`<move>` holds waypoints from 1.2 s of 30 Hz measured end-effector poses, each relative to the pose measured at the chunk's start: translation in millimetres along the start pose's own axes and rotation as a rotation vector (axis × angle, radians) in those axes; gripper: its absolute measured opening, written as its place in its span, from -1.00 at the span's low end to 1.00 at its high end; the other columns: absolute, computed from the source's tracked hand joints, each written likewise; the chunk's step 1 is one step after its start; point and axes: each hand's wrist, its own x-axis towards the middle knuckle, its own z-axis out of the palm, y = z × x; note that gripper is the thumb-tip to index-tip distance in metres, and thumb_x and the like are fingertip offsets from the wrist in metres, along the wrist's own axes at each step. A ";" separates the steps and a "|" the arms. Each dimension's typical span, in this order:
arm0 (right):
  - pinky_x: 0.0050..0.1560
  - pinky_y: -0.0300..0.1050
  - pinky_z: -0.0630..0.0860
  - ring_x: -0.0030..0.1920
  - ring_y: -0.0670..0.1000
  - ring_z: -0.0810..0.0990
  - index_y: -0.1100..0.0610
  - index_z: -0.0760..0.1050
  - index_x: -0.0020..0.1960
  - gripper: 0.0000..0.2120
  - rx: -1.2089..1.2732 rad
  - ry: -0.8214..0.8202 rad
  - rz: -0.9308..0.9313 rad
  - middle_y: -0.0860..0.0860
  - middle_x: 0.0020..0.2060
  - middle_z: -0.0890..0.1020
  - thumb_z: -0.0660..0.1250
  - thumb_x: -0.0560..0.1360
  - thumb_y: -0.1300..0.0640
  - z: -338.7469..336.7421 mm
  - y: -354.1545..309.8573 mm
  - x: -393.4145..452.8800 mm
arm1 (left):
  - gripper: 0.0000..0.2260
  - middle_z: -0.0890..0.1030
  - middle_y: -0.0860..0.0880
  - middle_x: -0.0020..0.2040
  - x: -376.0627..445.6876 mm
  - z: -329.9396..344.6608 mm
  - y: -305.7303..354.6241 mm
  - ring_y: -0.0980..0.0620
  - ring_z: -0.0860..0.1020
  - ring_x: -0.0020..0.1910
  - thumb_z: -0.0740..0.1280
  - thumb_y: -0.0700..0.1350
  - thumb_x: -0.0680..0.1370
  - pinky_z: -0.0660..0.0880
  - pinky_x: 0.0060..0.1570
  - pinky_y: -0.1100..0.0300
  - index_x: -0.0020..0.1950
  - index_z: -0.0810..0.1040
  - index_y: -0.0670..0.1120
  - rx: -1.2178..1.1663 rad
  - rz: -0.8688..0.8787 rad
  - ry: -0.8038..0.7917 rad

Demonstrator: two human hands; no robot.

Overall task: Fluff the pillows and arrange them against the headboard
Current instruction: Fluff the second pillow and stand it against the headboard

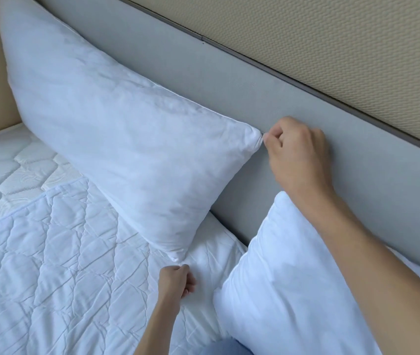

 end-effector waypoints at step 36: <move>-0.31 -0.01 0.30 -0.35 0.20 0.38 0.20 0.48 -0.30 -0.67 0.103 0.061 -0.008 0.23 -0.32 0.65 0.48 0.45 -0.01 -22.7 20.1 -18.5 | -0.75 0.56 -0.08 -0.36 -1.9 17.2 2.7 -0.05 0.55 -0.41 0.38 -0.21 0.55 0.62 -0.36 -0.08 -0.33 0.49 -0.20 0.395 0.332 0.165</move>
